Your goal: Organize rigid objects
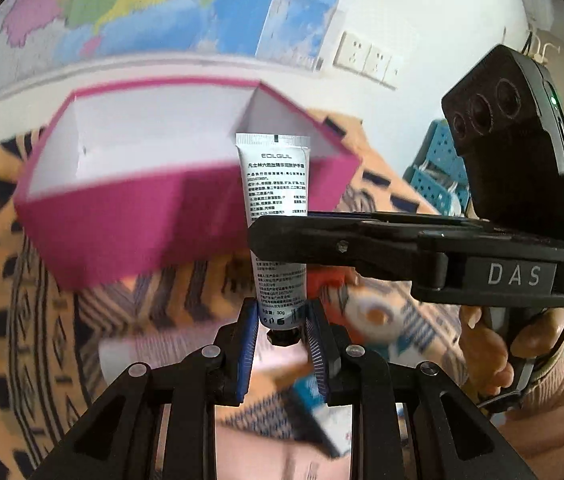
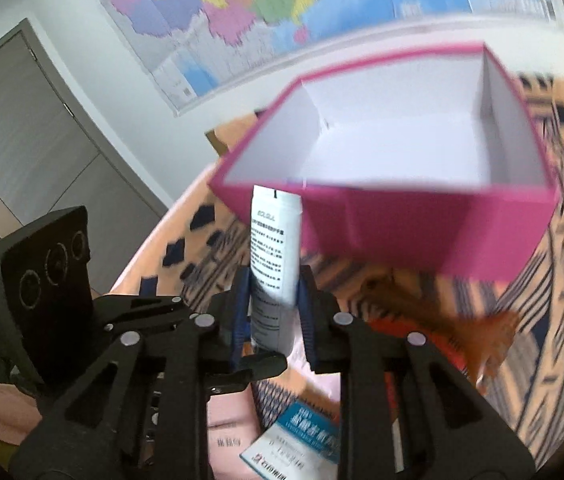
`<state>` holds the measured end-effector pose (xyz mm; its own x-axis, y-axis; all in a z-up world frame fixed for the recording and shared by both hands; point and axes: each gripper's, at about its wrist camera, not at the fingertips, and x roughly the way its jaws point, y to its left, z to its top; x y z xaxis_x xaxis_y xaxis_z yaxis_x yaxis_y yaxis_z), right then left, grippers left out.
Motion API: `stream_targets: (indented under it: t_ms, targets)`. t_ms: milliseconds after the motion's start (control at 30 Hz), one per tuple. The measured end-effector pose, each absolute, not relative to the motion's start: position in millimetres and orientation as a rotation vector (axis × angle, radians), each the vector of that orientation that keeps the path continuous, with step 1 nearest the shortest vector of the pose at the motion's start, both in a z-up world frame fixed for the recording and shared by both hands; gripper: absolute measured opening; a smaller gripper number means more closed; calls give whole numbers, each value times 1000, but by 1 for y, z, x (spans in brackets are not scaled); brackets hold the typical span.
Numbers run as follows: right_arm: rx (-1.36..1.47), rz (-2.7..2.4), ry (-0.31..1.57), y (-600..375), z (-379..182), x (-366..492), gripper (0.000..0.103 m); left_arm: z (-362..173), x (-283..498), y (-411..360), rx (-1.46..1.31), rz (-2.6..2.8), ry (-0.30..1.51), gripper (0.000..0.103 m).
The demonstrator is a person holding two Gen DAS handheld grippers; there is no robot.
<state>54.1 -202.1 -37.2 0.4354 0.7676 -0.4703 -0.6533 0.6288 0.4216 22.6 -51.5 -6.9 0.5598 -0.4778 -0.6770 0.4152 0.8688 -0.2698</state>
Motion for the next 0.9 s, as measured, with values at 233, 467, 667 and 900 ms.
stream_targets:
  t_ms: [233,467,667,900]
  targets:
    - [173,880,597,-205,3,79,25,25,57,-55,-71,-509,757,25]
    - [180,846,575,-213,23,112,25,38,97,-58,-71,-495,756,25]
    - [181,804,590,-212,23,141,25,34,122,-64,-65,-463,779,25]
    - [167,748,643,-205,5,171,25,16,145,-66,-93,-439,858,25]
